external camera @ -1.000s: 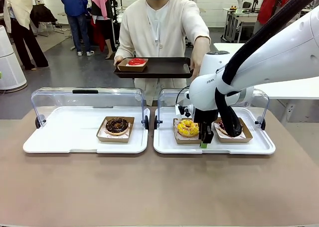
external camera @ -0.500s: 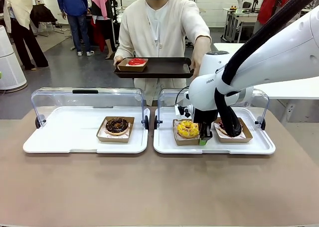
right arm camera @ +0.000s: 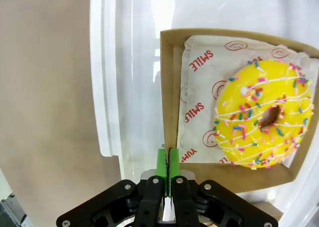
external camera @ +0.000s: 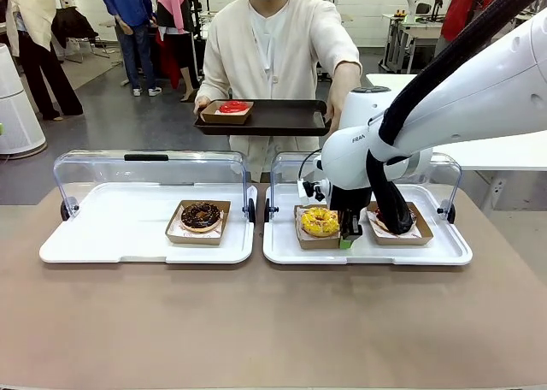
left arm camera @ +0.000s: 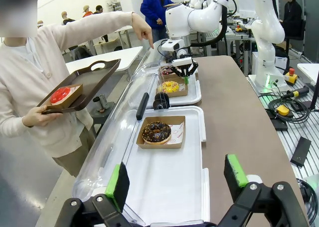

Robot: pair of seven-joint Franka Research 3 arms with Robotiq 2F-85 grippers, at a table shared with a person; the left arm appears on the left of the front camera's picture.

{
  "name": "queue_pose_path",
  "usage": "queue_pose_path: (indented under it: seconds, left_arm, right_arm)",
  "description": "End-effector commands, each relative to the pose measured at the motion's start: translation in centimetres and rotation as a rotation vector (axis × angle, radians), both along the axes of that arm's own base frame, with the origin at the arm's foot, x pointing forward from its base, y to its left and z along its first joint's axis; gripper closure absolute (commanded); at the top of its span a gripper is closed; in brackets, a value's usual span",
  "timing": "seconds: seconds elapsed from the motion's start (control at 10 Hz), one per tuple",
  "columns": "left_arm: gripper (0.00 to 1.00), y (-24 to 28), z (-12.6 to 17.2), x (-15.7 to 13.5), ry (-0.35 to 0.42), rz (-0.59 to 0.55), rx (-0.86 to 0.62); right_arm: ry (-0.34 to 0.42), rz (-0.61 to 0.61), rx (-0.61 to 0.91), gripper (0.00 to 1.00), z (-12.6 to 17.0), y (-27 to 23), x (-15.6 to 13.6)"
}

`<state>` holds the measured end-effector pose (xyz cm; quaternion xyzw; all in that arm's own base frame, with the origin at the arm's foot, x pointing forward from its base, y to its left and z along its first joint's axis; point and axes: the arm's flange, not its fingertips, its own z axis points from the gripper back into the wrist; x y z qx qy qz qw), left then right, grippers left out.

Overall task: Provide the desired donut to the person.
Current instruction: Pick up and lift the Paper togo box containing the Donut pointed at by the person.

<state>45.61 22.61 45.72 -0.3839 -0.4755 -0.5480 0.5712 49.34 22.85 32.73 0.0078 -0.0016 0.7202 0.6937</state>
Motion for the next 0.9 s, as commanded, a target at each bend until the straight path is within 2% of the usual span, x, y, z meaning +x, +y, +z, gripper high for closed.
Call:
queue_pose_path:
  seconds: [0.0, 0.1, 0.5, 0.6, 0.8]
  left_arm:
    - [0.00, 0.1, 0.3, 0.0, -0.003, 0.000, -0.012]
    - [0.00, 0.1, 0.3, 0.0, -0.003, 0.000, -0.012]
    - [0.00, 0.1, 0.3, 0.0, -0.003, 0.000, -0.012]
    - [0.00, 0.1, 0.3, 0.0, -0.003, 0.000, -0.012]
    - [0.00, 0.1, 0.3, 0.0, -0.003, 0.000, -0.012]
  right_arm:
    - [0.010, 0.044, -0.017, 1.00, 2.1, 0.5, -1.9]
    - [0.000, 0.042, -0.005, 1.00, 4.4, 0.7, -4.1]
    - [0.080, 0.051, -0.045, 1.00, 11.1, 1.2, -12.1]
    - [0.062, 0.042, -0.066, 1.00, 12.9, 1.1, -13.9]
    - [-0.027, -0.005, -0.088, 1.00, 17.1, 1.1, -17.2]
